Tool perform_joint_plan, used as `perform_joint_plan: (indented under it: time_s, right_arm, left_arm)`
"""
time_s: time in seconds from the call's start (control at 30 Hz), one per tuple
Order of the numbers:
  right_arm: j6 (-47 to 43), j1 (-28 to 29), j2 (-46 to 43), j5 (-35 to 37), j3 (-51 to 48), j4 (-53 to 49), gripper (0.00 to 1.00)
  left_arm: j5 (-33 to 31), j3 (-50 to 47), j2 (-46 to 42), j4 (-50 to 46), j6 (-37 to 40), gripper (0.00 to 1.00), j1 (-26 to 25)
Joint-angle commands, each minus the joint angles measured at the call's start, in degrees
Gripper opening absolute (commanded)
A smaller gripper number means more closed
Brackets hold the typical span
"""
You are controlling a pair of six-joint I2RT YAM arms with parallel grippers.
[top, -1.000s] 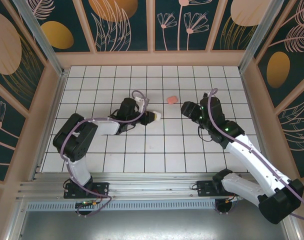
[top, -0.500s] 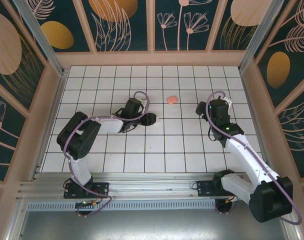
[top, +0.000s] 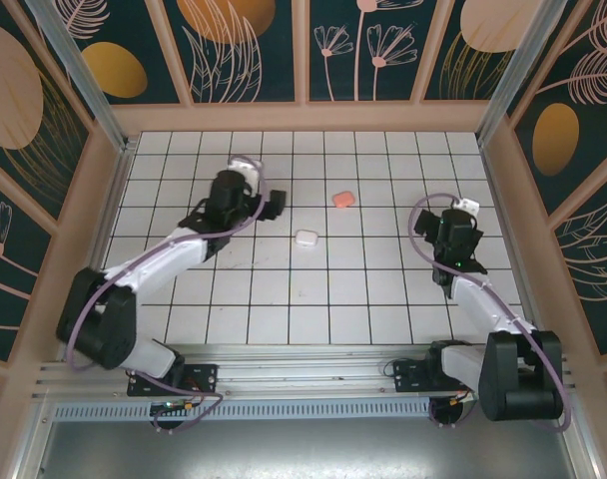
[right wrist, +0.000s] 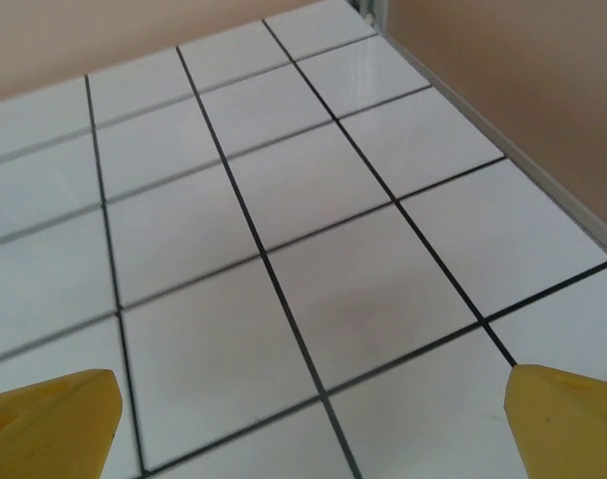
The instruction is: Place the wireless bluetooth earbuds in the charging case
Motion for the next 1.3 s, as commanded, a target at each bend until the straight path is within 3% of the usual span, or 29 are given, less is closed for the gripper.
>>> perform_joint_plan:
  time_s: [0.0, 0.23, 0.33, 0.43, 0.53, 0.63, 0.8, 1.1, 1.27]
  right_arm:
    - [-5.0, -2.2, 1.2, -3.1, -5.0, 16.9, 0.99]
    - [-5.5, -3.5, 8.5, -9.5, -11.4, 39.9, 0.99]
    - [-6.4, -3.7, 13.9, -10.7, -11.6, 46.8, 0.99]
    - [-6.0, -4.2, 19.4, -14.0, -12.2, 53.3, 0.99]
    - [-7.4, -4.0, 24.3, -15.9, -13.3, 60.2, 0.99]
    - [-7.3, -3.6, 23.9, -15.4, -12.7, 58.0, 0.99]
    - [-7.5, -3.4, 24.1, -15.2, -12.8, 58.3, 0.99]
    - [-7.8, -3.0, 24.1, -14.9, -12.6, 58.0, 0.99]
    - [-7.8, -3.0, 24.0, -14.9, -12.6, 58.0, 0.99]
  left_arm:
    - [-9.6, -9.1, -5.3, 9.0, 6.4, 0.98, 3.0]
    - [-19.2, -25.9, -8.7, 32.7, 8.9, 0.98, 9.0]
    - [-16.2, -32.2, -6.6, 45.5, 11.2, 0.99, 11.5]
    - [-13.9, -33.1, -5.5, 51.5, 11.4, 0.99, 12.8]
    - [-13.0, -31.7, -4.5, 51.0, 9.5, 0.99, 14.7]
    - [-11.8, -30.6, -3.6, 50.4, 7.4, 0.99, 15.8]
    - [-9.9, -26.8, -3.6, 39.2, 8.1, 0.98, 15.8]
    - [-11.2, -33.0, -6.9, 42.7, 10.6, 0.99, 16.8]
    - [-7.6, -39.8, -4.4, 57.0, 11.3, 0.98, 19.3]
